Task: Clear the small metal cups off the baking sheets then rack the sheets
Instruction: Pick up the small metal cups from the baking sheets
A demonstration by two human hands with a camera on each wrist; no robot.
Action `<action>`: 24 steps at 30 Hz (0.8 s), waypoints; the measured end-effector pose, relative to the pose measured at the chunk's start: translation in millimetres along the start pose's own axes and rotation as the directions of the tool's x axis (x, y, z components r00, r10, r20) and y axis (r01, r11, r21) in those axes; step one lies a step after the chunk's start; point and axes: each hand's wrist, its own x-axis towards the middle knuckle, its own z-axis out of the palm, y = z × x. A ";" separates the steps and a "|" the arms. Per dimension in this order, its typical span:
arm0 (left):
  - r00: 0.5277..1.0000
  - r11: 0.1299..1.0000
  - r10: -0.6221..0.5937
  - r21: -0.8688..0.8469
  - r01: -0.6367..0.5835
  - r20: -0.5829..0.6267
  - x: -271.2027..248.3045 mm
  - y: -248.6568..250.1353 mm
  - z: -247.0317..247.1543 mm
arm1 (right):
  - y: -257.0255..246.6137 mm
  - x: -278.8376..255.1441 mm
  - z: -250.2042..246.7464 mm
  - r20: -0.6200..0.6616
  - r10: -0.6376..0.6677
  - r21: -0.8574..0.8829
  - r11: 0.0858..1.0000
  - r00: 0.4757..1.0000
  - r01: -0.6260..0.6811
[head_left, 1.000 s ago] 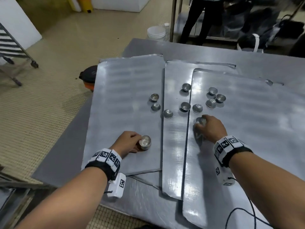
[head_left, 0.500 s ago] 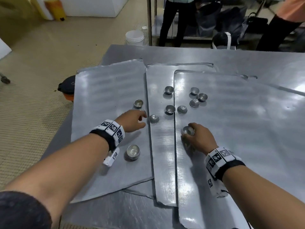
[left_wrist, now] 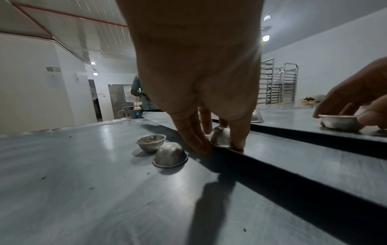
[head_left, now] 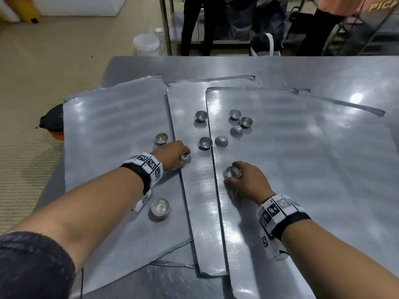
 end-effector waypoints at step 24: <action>0.883 -0.279 -0.460 -0.959 -0.042 0.095 -91.7 -29.4 -17.7 | -14.9 2.3 5.2 0.040 0.000 -0.032 0.999 0.999 0.001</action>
